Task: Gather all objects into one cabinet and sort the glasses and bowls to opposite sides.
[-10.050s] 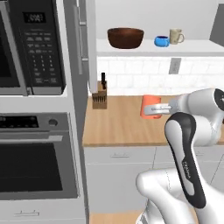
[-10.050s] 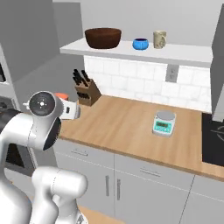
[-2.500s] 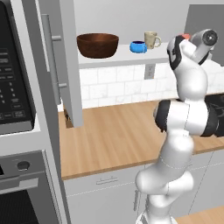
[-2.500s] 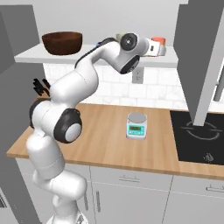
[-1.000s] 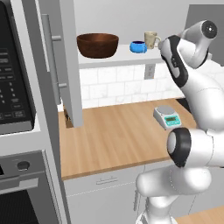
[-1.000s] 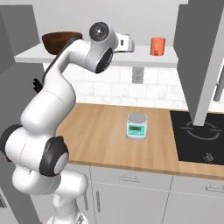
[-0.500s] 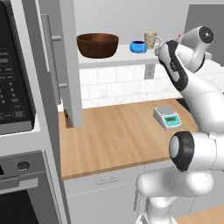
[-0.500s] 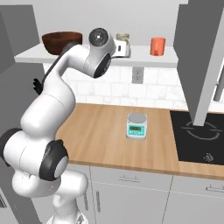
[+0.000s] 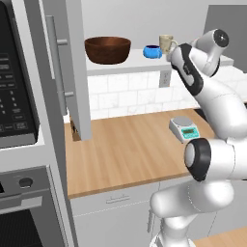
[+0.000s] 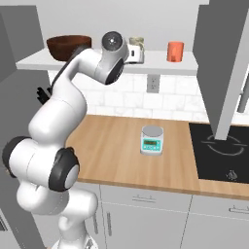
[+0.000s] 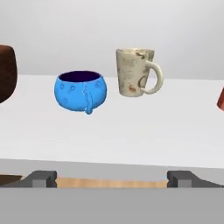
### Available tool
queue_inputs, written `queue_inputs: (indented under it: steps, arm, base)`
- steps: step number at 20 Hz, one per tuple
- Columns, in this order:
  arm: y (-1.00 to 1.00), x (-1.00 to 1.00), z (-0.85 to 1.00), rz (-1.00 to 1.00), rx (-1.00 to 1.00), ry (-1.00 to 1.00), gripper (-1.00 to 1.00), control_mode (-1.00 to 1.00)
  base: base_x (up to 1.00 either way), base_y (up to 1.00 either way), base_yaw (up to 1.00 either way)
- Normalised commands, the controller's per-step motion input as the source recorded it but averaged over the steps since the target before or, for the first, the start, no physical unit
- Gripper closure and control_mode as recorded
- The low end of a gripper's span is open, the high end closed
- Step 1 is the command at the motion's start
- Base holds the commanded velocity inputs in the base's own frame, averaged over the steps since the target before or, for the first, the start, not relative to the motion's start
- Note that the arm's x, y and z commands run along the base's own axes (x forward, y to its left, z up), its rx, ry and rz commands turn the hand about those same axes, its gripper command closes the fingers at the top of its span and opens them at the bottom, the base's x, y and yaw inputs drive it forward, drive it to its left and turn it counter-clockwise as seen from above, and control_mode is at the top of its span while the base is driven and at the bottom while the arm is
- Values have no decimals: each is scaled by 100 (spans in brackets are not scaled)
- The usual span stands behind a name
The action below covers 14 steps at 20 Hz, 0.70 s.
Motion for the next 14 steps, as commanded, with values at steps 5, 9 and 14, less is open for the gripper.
queue_inputs:
  steps: [5, 9, 14]
  arm:
    - [3, 36, 0, 2, 0, 4, -100, -100]
    - [12, 30, 0, 3, 1, 5, -100, -100]
    - [20, 17, 4, 1, 0, 1, -100, -100]
  base:
    - [0, 0, 0]
    - [0, 0, 0]
    - [0, 0, 0]
